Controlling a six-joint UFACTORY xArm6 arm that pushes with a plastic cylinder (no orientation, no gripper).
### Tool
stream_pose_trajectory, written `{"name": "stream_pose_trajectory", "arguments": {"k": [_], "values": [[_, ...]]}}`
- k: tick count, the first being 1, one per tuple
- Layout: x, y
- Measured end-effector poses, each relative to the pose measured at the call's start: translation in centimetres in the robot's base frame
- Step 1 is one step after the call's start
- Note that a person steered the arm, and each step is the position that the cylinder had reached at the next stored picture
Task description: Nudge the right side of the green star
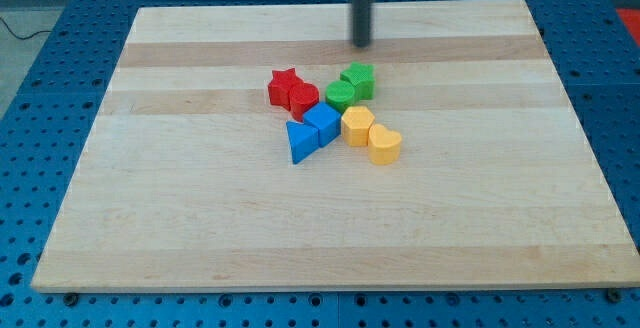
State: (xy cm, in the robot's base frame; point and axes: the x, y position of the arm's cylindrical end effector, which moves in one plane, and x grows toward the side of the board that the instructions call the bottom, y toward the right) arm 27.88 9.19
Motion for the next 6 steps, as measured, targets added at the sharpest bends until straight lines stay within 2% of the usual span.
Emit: {"name": "stream_pose_trajectory", "arguments": {"k": [1,3,4,6], "values": [[1.8,7.5],[6.6,8.7],[7.0,6.9],[7.0,-1.1]]}}
